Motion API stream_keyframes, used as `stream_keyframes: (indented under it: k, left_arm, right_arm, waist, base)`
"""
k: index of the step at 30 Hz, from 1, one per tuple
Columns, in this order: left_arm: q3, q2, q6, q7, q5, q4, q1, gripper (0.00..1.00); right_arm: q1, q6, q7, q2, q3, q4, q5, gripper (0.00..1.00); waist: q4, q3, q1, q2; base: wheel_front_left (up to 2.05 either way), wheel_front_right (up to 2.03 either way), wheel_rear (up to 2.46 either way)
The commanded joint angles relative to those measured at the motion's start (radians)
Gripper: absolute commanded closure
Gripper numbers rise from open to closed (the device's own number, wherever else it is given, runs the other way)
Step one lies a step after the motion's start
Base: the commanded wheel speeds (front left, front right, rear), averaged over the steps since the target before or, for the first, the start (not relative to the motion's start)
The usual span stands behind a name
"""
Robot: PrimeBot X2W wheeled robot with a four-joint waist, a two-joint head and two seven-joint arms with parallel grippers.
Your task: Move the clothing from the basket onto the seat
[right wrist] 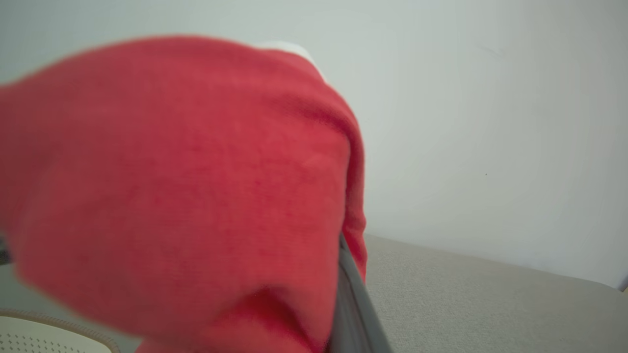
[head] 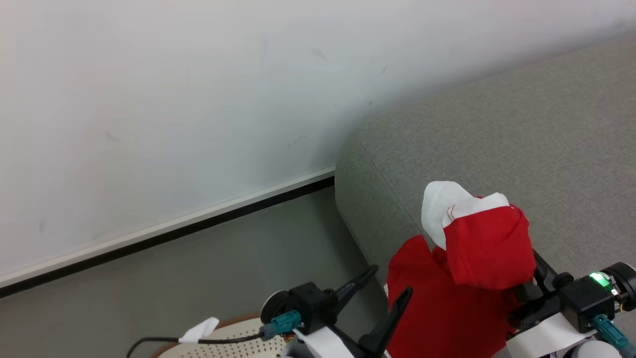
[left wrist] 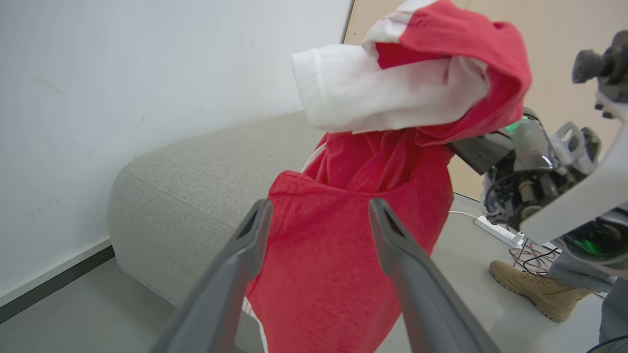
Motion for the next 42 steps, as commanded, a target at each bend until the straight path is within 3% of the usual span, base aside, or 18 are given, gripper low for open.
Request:
stream_keyframes:
  k: [1, 9, 20, 28, 42]
  left_arm:
    - [0.0, 0.0, -0.001, 0.005, 0.019, 0.001, -0.02, 0.0]
    - [-0.011, 0.005, 0.0, 0.051, 0.053, -0.028, -0.136, 0.0]
    - [0.002, 0.03, -0.006, 0.1, 0.108, -0.05, -0.322, 0.0]
    - [0.002, 0.024, -0.005, 0.096, 0.127, -0.049, -0.404, 0.0]
    - [-0.004, 0.031, 0.007, 0.085, 0.124, -0.042, -0.424, 0.0]
  right_arm:
    - [-0.024, -0.003, 0.0, 0.007, -0.008, -0.003, 0.004, 1.0]
    - [-0.145, -0.003, 0.0, -0.013, -0.059, -0.038, 0.012, 1.0]
    - [-0.423, -0.003, 0.0, -0.109, -0.179, -0.075, 0.03, 1.0]
    - [-0.664, -0.003, 0.0, -0.241, -0.216, 0.02, 0.084, 1.0]
    - [-0.998, -0.003, 0.0, -0.514, -0.277, 0.283, 0.145, 1.0]
  waist:
    - [0.012, 0.028, -0.0001, -0.0001]
    - [0.062, 0.218, -0.0001, -0.0001]
    - [0.142, 0.488, -0.0001, -0.0001]
    - [0.2, 0.599, -0.0001, -0.0001]
    - [0.235, 0.666, -0.0001, -0.0001]
  base:
    - [0.0, 0.0, 0.0]
    - [0.0, 0.0, 0.0]
    - [0.0, 0.0, 0.0]
    - [0.0, 0.0, 0.0]
    - [0.0, 0.0, 0.0]
